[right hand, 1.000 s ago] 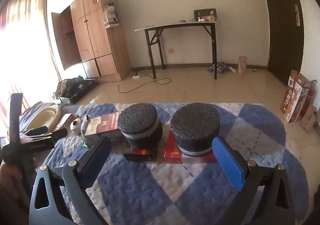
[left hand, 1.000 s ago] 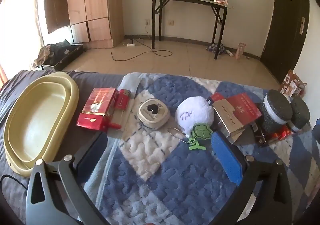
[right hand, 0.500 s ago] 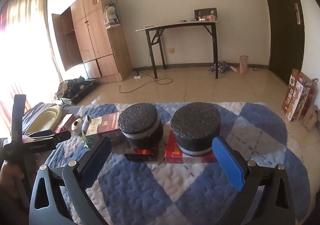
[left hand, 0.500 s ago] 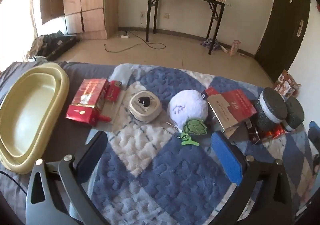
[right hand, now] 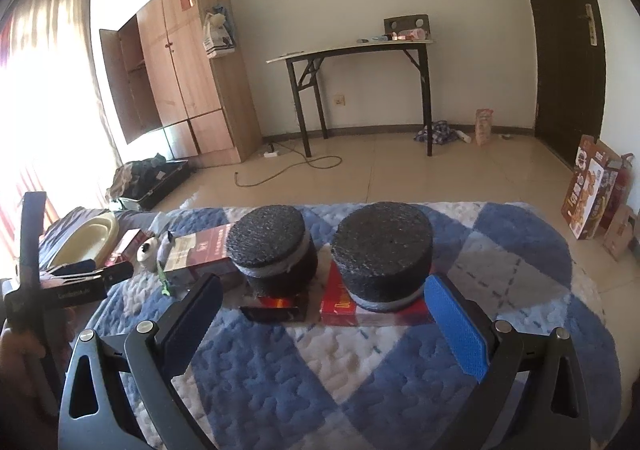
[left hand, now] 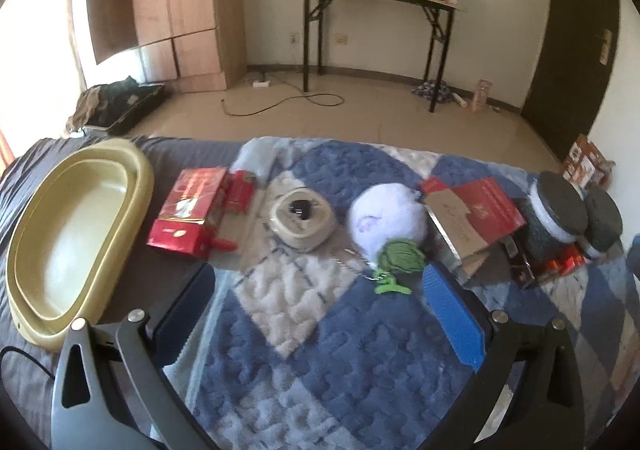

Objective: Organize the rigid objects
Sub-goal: 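Move the left tool toward the white plush ball while the right tool approaches a black foam cylinder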

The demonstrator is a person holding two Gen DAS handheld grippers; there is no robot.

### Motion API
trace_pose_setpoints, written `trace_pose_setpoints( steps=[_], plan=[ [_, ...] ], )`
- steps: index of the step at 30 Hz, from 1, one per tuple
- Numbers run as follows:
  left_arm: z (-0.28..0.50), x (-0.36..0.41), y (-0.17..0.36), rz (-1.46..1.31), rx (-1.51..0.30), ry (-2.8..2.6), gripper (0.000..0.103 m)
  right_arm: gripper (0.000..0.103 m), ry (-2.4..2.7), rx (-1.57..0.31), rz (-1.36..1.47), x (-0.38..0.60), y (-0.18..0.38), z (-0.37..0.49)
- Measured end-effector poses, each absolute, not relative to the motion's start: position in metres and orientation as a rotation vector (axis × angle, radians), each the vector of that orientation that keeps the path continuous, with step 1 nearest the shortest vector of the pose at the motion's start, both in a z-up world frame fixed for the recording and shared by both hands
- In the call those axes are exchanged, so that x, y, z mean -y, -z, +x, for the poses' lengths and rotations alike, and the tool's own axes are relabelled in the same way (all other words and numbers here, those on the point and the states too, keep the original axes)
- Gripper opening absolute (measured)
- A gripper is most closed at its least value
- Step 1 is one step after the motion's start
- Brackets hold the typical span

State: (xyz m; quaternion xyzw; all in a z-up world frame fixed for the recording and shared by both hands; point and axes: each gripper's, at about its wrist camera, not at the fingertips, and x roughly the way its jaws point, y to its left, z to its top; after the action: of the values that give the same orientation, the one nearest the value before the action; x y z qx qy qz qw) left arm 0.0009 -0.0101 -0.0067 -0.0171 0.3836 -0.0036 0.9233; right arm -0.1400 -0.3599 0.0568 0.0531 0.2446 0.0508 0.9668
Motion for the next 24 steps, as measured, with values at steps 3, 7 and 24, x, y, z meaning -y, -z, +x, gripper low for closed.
trace_pose_setpoints(
  steps=[3,7,24],
  plan=[
    [-0.001,0.017,0.008,-0.049,-0.807,0.052,0.103,0.103,-0.091,-0.501,0.1,0.36,-0.055,-0.139],
    [-0.009,0.02,0.005,-0.054,-0.805,0.105,0.103,0.103,-0.09,-0.491,0.094,0.357,-0.055,-0.14],
    [-0.017,-0.026,-0.017,-0.174,-0.747,0.061,0.103,0.103,-0.141,-0.579,0.071,0.338,-0.096,-0.145]
  ],
)
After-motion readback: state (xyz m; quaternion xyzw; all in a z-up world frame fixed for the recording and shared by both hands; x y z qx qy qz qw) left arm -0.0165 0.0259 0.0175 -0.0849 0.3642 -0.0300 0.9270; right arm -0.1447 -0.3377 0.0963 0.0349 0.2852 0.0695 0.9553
